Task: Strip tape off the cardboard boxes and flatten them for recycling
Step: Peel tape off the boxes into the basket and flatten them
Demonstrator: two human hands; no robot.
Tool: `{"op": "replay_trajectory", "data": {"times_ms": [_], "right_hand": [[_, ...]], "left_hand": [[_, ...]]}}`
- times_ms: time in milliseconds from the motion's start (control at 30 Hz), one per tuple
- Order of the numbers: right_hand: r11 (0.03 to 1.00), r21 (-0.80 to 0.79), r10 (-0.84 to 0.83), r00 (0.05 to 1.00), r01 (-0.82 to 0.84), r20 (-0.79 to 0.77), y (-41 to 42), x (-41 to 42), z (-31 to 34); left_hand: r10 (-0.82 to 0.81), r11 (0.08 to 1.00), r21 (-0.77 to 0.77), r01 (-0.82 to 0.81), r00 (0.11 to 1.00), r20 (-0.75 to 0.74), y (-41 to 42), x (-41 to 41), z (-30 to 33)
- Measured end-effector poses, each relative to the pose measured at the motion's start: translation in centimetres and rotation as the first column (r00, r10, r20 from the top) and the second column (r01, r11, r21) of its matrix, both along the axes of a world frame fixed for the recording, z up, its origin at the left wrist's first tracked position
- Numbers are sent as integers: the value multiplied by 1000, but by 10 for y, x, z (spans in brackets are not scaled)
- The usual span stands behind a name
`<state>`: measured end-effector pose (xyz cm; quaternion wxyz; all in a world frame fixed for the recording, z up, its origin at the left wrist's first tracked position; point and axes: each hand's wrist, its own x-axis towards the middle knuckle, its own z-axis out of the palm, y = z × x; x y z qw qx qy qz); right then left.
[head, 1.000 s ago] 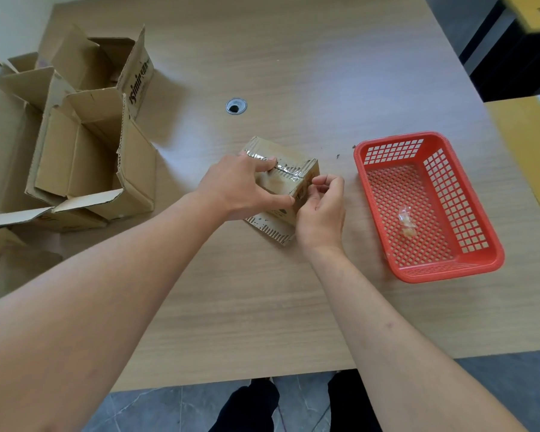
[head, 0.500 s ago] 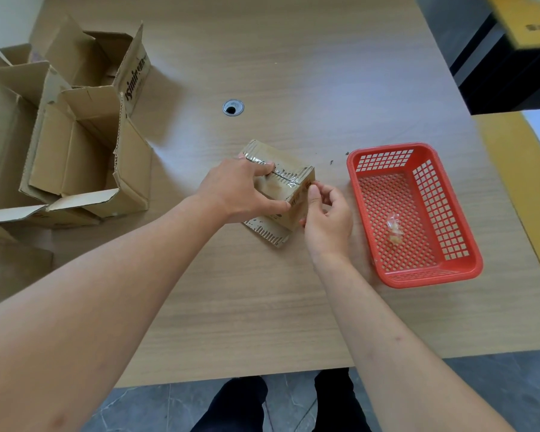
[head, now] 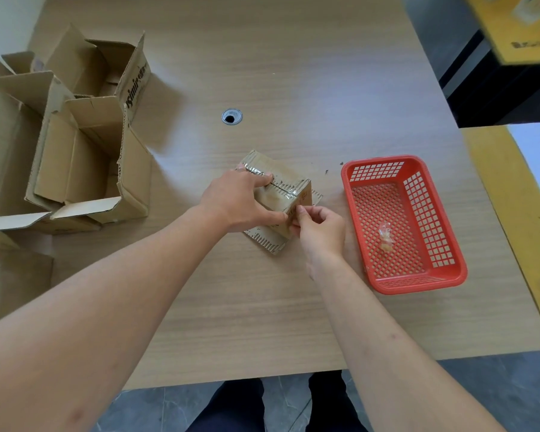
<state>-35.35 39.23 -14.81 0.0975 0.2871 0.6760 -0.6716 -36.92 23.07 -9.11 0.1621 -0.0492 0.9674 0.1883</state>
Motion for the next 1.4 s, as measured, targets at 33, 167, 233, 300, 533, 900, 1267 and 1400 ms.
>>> {"op": "replay_trajectory", "data": {"times_ms": [33,167,233,300,533,900,1267,1400], "right_hand": [[1000,20,21,1000,-21,-5,-1,0,1],[991,30,131,991,-131,-27,5,2,4],[985,-4,170,984,-170,-54,12,4,8],[979,-38,194,975,-199,-106,19,5,13],[670,652,622,749,-357,-229,45,13,17],[330,853,870,481,-405,-109,37,-22,34],[597,638,688,719,-486,-96,28,-51,36],[580,566,762,635,-586,-124,35,-48,42]], "left_hand": [[1,1000,0,-1,1000,3,0,0,0],[1,1000,3,-1,1000,1,-1,-1,4],[-9,1000,6,9,1000,-3,0,1,4],[-21,1000,6,21,1000,0,4,3,3],[-29,997,71,30,1000,-9,12,21,-16],[-67,997,42,68,998,-20,9,22,-29],[-113,990,78,115,993,-26,1,23,-36],[-135,983,122,135,991,-5,-4,21,-32]]}}
